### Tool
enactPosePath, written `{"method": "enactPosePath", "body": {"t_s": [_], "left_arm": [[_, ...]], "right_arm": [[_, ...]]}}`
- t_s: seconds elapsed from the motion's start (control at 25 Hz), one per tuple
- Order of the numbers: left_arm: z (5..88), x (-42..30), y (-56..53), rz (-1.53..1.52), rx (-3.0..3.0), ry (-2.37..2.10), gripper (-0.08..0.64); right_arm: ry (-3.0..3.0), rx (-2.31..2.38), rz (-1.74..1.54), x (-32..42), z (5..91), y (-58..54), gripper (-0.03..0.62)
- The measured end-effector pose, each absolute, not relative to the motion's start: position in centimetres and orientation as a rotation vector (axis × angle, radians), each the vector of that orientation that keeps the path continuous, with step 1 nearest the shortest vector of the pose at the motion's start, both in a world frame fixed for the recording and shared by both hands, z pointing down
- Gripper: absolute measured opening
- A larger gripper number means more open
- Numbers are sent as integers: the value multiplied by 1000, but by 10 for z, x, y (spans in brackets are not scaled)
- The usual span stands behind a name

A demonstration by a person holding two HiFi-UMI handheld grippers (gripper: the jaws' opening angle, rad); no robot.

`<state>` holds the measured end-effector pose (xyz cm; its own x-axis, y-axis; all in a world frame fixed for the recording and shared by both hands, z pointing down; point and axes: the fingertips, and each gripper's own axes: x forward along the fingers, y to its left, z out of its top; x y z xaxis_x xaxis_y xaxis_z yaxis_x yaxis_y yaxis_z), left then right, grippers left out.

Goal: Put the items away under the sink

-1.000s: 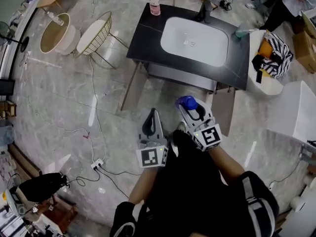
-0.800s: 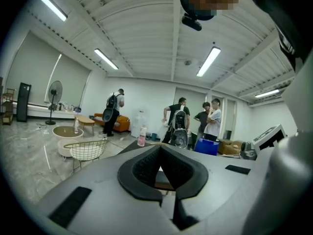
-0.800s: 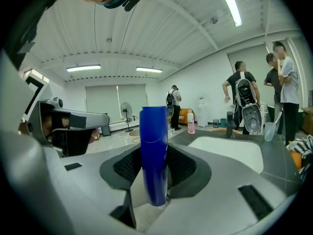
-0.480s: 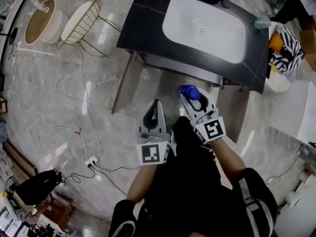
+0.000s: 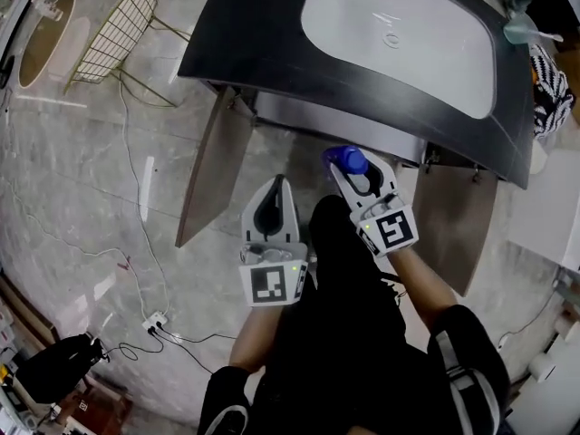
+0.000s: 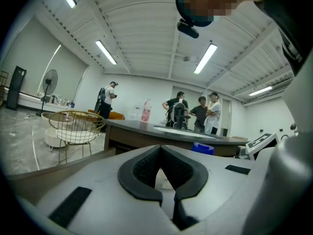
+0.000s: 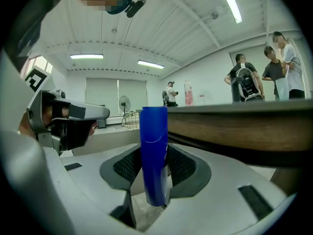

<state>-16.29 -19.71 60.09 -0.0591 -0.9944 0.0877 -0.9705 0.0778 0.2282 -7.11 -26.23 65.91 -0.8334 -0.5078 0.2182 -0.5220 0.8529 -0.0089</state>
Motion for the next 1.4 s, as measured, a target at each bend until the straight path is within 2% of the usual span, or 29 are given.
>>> {"method": "enactPosePath", "body": {"t_s": [0.48, 1.4], "left_arm": [[731, -161, -213, -215, 2043, -2204, 15], [738, -152, -206, -216, 2172, -2176, 14]], "right_arm": [[-2877, 816, 71, -76, 819, -305, 152], [-2775, 874, 4, -103, 942, -387, 152]]}}
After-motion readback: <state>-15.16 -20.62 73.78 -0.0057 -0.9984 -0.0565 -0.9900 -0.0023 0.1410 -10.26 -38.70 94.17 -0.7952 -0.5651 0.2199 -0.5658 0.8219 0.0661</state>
